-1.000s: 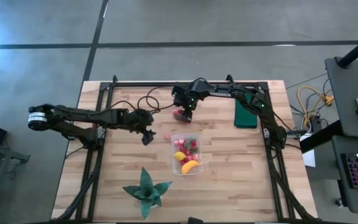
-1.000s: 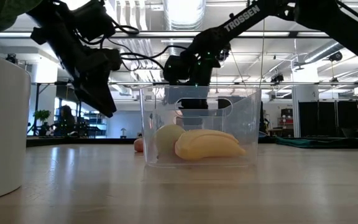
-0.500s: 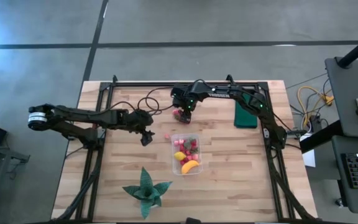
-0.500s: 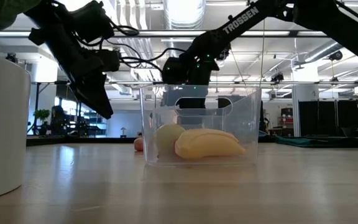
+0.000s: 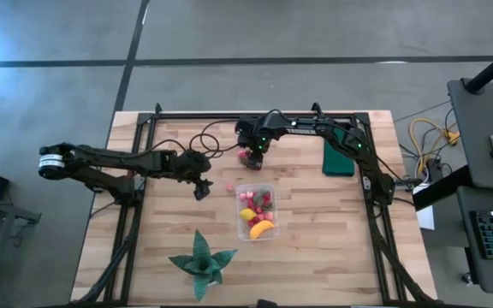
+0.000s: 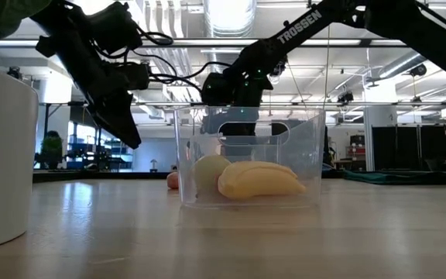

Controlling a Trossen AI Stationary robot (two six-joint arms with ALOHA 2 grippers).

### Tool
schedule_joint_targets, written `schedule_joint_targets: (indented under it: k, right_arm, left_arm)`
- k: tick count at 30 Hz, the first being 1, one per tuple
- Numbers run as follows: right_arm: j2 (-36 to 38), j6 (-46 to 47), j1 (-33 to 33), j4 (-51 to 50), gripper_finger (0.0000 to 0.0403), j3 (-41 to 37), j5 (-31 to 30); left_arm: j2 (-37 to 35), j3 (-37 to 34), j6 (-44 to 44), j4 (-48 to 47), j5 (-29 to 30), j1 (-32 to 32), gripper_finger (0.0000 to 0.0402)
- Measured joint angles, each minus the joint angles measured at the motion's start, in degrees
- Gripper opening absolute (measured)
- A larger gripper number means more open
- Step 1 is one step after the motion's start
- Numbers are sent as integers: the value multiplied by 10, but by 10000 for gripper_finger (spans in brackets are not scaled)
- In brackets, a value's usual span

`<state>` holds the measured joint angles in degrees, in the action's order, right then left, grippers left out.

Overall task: Pick and placing Produce into tupperware
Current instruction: Put the cherry into the transparent bin

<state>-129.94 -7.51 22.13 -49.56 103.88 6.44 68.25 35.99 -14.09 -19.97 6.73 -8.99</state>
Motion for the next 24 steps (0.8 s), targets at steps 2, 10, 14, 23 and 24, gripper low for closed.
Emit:
schedule_joint_targets:
  k: [2, 10, 14, 23, 24]
  right_arm:
    - [-2, 1, 0, -4, 130, 0, 0]
    - [-10, 15, -3, -16, 85, 0, -1]
    - [-9, 15, -3, -9, 79, 0, -3]
    - [9, 58, -1, -17, 77, 21, 14]
    - [15, 60, -1, -23, 77, 27, 15]
  left_arm:
    - [0, 0, 0, 0, 1, 0, 251]
    - [0, 0, 0, 0, 13, 0, 251]
    - [0, 0, 0, 1, 13, 0, 251]
    - [0, 0, -2, 3, 13, 0, 251]
    - [0, 0, -3, 3, 13, 0, 251]
